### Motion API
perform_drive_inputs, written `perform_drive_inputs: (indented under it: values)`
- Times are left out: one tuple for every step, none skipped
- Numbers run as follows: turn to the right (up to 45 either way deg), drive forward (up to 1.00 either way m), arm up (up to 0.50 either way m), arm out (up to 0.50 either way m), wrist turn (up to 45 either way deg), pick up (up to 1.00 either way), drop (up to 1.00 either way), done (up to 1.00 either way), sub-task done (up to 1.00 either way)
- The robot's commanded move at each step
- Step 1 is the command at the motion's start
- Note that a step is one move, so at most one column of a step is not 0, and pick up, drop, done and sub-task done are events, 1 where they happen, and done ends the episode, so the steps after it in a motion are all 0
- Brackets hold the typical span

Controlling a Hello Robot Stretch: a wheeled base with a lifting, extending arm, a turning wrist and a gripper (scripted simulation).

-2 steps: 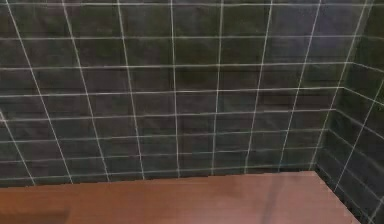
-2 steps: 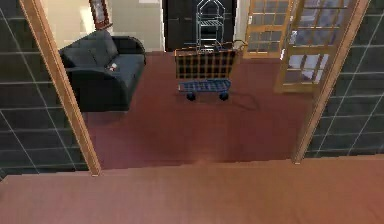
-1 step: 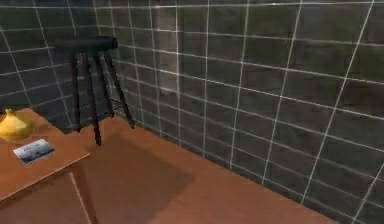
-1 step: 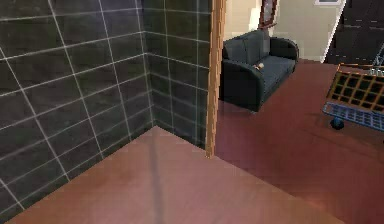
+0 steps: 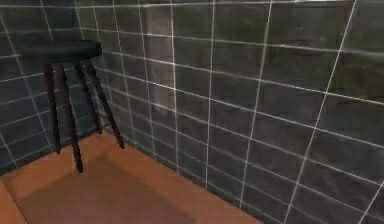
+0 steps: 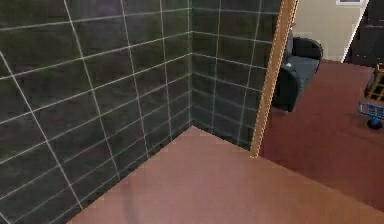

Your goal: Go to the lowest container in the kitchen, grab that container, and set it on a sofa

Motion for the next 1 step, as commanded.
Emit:
perform_drive_inputs:
  values:
    - [-45.0, 0.0, 0.0, 0.0, 0.0, 0.0, 0.0, 0.0, 0.0]
